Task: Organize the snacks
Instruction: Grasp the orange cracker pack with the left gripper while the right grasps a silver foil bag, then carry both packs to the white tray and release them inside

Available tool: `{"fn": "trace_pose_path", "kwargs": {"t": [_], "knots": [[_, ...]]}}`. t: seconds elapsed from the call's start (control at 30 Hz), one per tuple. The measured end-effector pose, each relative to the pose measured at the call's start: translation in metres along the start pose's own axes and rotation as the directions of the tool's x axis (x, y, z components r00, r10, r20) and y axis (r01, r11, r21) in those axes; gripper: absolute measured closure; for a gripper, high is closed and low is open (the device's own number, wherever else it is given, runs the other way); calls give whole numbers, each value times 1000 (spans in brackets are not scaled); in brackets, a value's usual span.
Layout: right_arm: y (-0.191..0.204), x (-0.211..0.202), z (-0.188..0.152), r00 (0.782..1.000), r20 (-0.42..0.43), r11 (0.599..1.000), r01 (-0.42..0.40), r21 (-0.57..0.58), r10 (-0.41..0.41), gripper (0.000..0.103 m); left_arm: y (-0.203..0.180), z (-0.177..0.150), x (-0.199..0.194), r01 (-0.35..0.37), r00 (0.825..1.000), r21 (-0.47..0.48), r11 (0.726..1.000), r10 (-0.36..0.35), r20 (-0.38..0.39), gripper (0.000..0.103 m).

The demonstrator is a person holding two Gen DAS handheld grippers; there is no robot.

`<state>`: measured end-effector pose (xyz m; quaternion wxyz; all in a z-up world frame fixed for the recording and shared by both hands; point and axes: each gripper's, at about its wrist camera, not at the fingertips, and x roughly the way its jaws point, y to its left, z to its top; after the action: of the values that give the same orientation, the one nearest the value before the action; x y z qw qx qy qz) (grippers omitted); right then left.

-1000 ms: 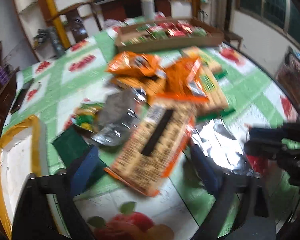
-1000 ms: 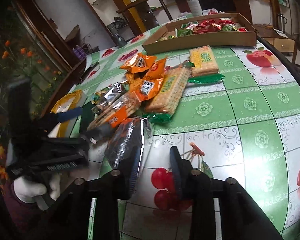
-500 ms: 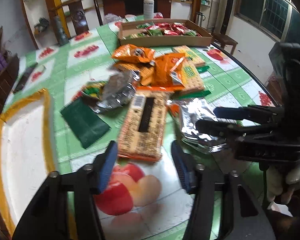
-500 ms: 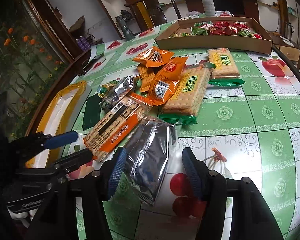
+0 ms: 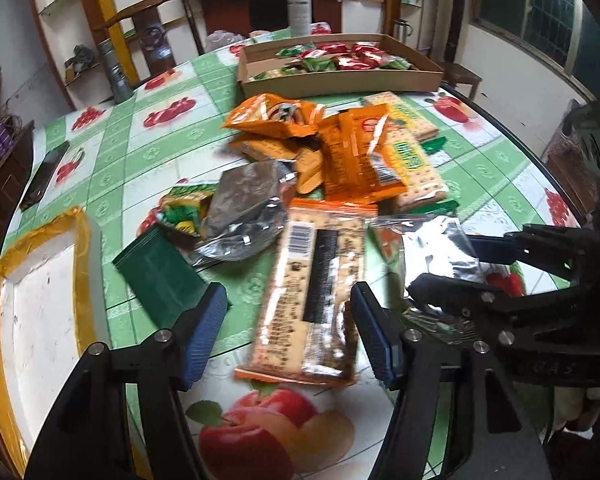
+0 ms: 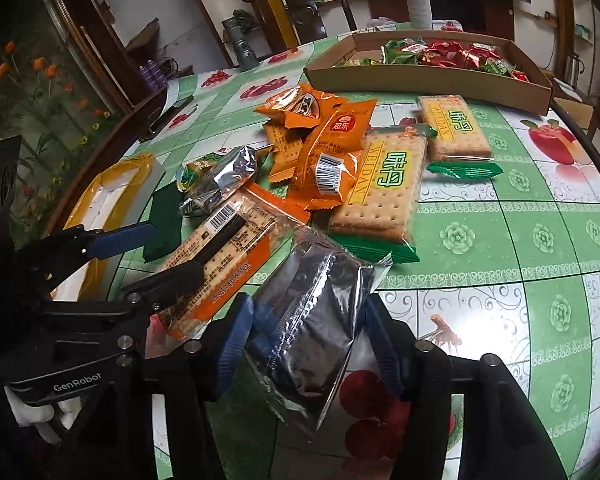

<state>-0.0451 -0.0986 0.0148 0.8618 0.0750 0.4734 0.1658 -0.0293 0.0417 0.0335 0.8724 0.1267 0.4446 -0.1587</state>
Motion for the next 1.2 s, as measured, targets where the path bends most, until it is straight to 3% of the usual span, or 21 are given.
{"fn": "trace_pose_path", "kwargs": {"t": [0.1, 0.2, 0.27, 0.33, 0.37, 0.43, 0.53, 0.87, 0.9, 0.97, 1.0, 1.2], "knots": [[-7, -5, 1, 1000, -6, 1000, -15, 15, 15, 55, -18, 2, 9, -10, 1000, 75, 997, 12, -27, 34], [-20, -12, 0, 999, -21, 999, -29, 42, 30, 55, -36, 2, 26, -57, 995, 168, 984, 69, -66, 22], [-28, -17, -2, 999, -15, 997, -46, 60, 47, 52, -40, 5, 26, -51, 997, 175, 983, 61, -51, 23], [-36, -21, -5, 997, -6, 993, -72, 95, 73, 48, -37, 7, 25, -38, 997, 144, 989, 46, -55, 47], [-38, -22, -6, 996, -3, 990, -86, 108, 87, 45, -34, 7, 23, 1, 998, 116, 993, 6, -61, 51], [-38, -23, -6, 994, 3, 987, -110, 116, 110, 38, -32, 5, 22, -10, 998, 95, 995, 15, -54, 51], [-27, -19, -4, 996, -6, 992, -86, 88, 87, 37, -28, -4, 15, -21, 999, 56, 998, 23, -39, 51], [7, 0, -2, 996, -18, 995, 86, 58, -86, 34, 2, -42, -47, 48, 995, -172, 984, -33, 89, 51], [11, 1, -4, 995, -14, 994, 102, 37, -102, 35, 6, -47, -54, 55, 994, -191, 980, -36, 104, 51], [18, 1, -9, 993, -17, 993, 116, -3, -116, 50, 17, -56, -66, 62, 991, -232, 971, -32, 131, 51], [20, 0, -11, 992, -21, 993, 120, -16, -120, 82, 23, -60, -71, 65, 989, -248, 966, -30, 142, 51], [18, -11, -21, 999, -12, 999, 49, 12, -49, 82, 58, -82, -100, 80, 977, -345, 935, -5, 212, 51]]}}
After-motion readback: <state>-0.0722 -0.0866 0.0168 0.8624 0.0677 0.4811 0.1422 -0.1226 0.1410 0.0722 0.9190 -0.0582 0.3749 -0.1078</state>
